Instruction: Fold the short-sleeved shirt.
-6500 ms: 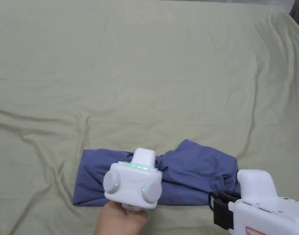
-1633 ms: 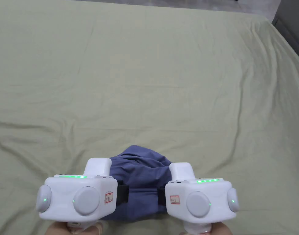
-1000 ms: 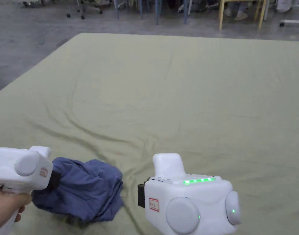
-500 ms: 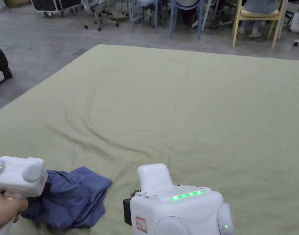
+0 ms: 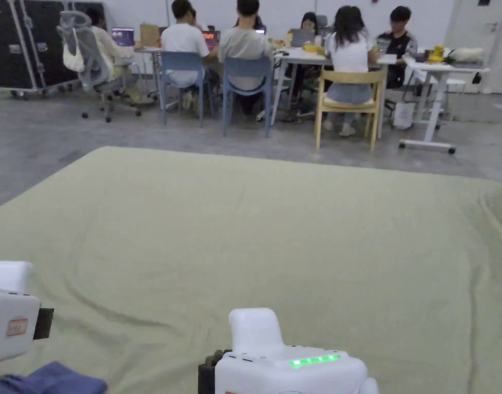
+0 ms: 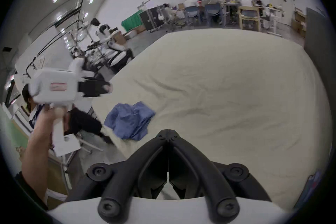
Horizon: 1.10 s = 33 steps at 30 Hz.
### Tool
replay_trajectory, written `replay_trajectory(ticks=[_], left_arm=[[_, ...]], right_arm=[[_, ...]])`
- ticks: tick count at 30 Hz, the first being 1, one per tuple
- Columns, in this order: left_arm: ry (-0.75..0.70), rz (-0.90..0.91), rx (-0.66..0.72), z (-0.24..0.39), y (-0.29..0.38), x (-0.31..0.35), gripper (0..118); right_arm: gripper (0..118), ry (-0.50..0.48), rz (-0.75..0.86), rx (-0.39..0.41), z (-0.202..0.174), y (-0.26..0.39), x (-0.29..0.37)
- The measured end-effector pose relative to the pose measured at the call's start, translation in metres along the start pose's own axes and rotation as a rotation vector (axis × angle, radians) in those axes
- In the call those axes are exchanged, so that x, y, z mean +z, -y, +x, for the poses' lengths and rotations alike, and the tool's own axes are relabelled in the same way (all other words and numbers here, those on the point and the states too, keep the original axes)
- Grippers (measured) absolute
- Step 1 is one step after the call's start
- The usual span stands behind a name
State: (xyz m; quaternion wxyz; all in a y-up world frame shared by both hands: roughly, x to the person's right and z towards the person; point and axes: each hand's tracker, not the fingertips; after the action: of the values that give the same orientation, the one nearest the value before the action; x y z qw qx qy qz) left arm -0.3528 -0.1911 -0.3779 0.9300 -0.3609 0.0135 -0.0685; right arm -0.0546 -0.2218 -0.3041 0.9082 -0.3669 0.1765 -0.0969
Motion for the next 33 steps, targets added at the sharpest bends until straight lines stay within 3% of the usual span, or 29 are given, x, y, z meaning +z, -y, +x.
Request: replay_trajectory(ticks=[4,8,10,16,33], left_arm=[[0.186,0.185,-0.04,0.076,-0.051,0.053,0],[0.24,0.384,-0.01,0.141,-0.093,0.097,0],[0.245,0.445,0.018,0.168,-0.108,0.119,0],[0.328,0.566,0.065,0.224,-0.119,0.164,0],[0.322,0.616,0.018,0.247,-0.115,0.204,0]], right_arm=[[3,0.157,0.15,-0.023,0.065,-0.034,0.07],[3,0.406,0.367,0.016,0.115,-0.076,0.16],[3,0.521,0.453,0.023,0.129,-0.09,0.203],[3,0.684,0.655,0.041,0.149,-0.092,0.297],[3,0.632,0.664,0.028,0.149,-0.09,0.314]])
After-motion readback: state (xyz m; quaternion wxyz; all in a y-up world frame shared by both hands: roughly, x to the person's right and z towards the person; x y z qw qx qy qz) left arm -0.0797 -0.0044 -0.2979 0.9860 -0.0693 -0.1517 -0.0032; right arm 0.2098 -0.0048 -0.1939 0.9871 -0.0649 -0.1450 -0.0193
